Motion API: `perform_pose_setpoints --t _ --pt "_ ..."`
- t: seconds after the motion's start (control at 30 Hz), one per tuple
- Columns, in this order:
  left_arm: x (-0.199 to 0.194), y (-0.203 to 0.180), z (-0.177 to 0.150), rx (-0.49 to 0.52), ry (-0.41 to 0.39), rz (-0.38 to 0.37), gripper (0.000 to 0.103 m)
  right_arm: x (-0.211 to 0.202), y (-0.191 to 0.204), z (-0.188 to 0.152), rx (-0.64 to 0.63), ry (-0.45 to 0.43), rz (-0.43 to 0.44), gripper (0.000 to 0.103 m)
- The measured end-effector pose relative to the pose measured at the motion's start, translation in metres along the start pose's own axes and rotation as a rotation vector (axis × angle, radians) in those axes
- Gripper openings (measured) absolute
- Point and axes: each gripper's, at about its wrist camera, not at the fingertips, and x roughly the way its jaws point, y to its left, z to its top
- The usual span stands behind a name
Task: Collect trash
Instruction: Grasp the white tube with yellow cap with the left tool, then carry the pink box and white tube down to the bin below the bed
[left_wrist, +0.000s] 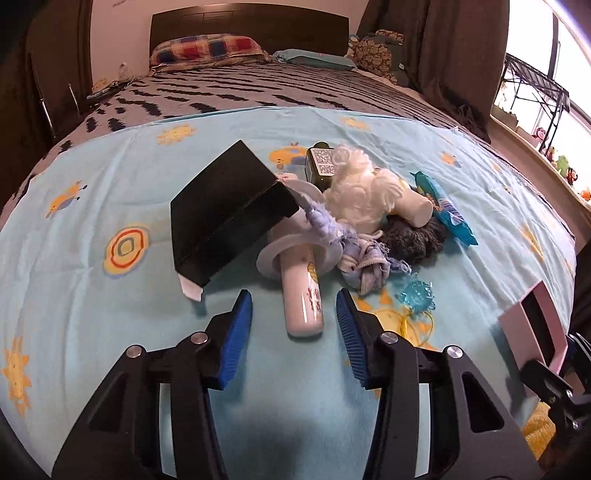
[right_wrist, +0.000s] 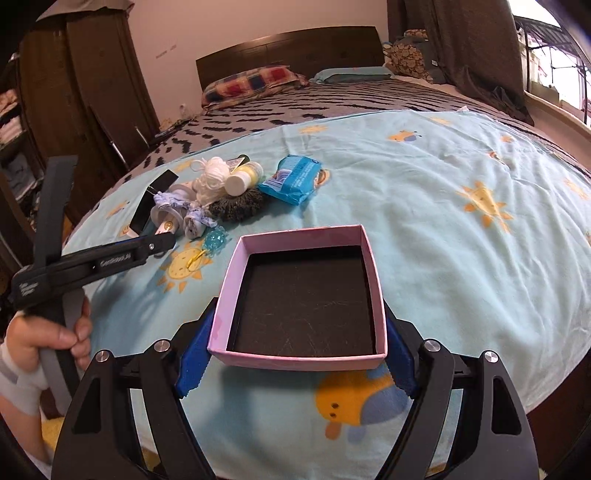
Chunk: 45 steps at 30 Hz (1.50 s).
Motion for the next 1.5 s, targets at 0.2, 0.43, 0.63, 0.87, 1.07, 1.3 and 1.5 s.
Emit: perform_pose_setpoints --t 0.2,0.43,0.63,0.87,1.07,1.3,1.5 --pt "0.007 -0.004 0.004 0.030 0.021 0.020 0.024 -0.004 -0.004 -0.005 0.011 -0.001 0.008 0.080" --pt "-0.012 -0.008 -0.015 0.069 0.027 0.026 0.018 -0.015 -0.005 -0.008 0.009 -0.007 0.013 0.080" --pt "-0.042 -0.016 -0.044 0.080 0.015 0.017 0.018 -0.028 0.000 -0.021 -0.017 -0.005 0.022 0.080" --pt "-0.086 -0.027 -0.084 0.071 -0.018 -0.007 0.018 -0.051 -0.003 -0.038 -0.032 -0.010 0.029 0.079" --pt "-0.118 -0.036 -0.121 0.060 -0.029 -0.041 0.018 -0.076 -0.001 -0.058 -0.046 -0.007 0.058 0.080" --pt "-0.131 -0.049 -0.171 0.102 0.027 -0.088 0.018 -0.089 0.000 -0.092 -0.050 0.053 0.091 0.080" --pt "-0.120 -0.056 -0.210 0.116 0.115 -0.120 0.018 -0.079 -0.003 -0.126 -0.026 0.147 0.096 0.080"
